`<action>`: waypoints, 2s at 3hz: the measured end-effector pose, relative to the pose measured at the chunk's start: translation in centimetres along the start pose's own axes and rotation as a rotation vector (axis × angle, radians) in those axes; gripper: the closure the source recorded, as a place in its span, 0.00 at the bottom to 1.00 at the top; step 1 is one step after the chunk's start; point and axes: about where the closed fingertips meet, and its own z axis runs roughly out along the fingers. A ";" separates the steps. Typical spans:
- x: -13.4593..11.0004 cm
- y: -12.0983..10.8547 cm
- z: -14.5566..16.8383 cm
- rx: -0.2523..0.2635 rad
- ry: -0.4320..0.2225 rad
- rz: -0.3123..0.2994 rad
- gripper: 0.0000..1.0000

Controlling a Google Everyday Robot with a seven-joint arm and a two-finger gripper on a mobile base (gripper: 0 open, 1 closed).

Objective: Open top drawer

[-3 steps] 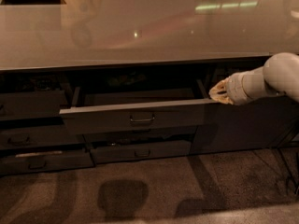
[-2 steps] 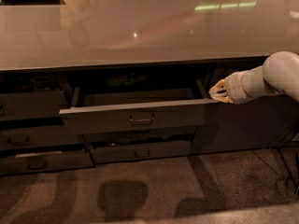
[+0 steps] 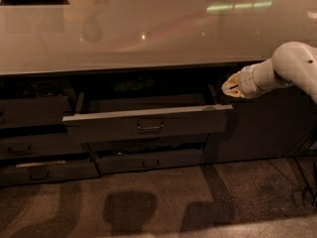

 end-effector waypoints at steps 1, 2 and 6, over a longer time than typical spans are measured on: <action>0.8 -0.1 2.0 -0.036 0.015 0.004 1.00; 2.8 0.8 6.5 -0.121 0.024 0.012 1.00; -1.6 0.6 9.5 -0.185 0.026 -0.109 1.00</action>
Offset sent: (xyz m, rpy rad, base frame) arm 0.0523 -0.0115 -0.0679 -0.0695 0.1339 -0.0184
